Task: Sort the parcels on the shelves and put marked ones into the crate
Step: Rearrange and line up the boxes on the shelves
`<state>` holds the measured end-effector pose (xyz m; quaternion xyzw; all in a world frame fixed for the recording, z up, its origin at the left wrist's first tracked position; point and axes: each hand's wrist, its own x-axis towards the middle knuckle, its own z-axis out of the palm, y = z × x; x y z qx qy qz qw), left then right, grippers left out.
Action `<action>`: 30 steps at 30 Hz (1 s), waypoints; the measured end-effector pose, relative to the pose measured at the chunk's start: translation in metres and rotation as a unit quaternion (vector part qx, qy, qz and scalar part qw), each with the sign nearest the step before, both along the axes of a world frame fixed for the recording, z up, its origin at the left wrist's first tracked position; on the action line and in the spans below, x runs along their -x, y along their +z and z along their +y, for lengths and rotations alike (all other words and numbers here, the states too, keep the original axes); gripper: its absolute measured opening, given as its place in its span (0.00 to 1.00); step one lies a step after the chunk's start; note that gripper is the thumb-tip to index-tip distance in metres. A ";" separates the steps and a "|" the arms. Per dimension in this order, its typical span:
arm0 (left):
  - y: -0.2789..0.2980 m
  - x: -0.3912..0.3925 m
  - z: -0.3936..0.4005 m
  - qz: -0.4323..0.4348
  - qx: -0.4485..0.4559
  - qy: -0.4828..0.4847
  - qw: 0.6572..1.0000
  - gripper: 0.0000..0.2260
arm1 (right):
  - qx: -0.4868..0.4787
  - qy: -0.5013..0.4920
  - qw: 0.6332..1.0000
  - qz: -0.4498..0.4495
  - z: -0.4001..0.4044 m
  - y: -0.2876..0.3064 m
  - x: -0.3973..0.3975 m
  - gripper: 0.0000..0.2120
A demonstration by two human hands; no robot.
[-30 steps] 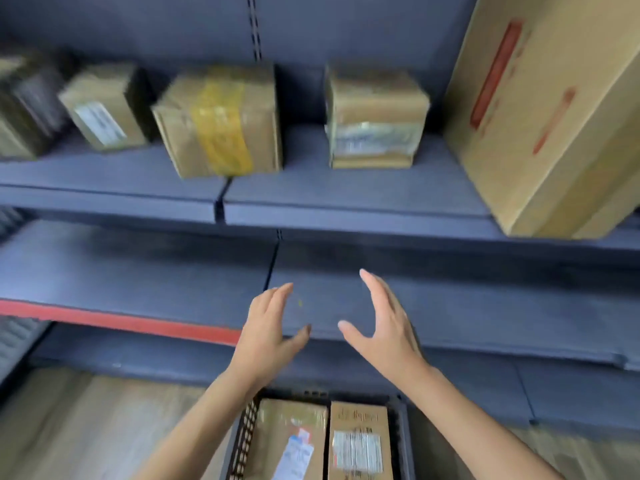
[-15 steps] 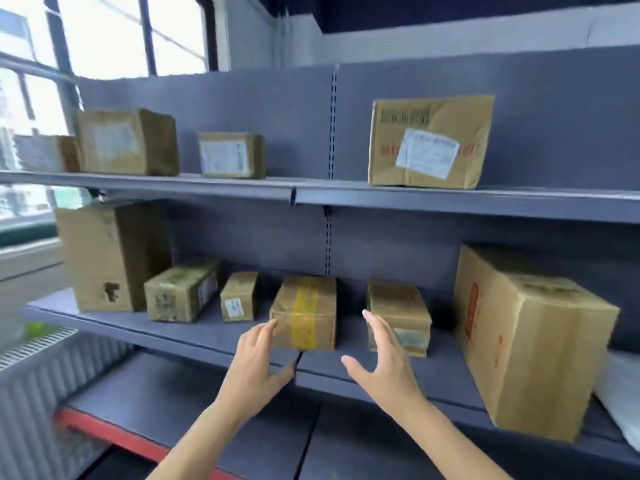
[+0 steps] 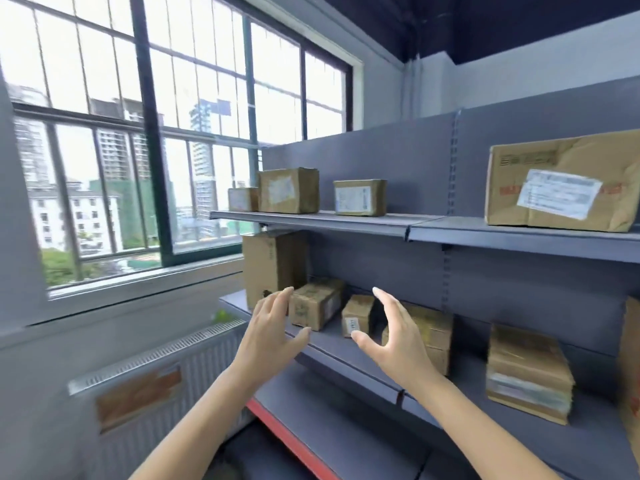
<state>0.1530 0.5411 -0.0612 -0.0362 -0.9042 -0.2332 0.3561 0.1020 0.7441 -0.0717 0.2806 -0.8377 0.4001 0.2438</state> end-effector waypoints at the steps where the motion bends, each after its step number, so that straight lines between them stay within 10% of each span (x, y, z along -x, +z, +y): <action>1: 0.000 -0.005 -0.007 -0.002 -0.004 0.013 1.000 0.33 | 0.002 0.010 1.000 -0.002 -0.008 0.000 0.000 0.35; 30: -0.025 0.031 -0.303 -0.080 -0.017 0.137 0.987 0.33 | -0.035 0.098 0.993 -0.059 -0.299 -0.027 0.099 0.36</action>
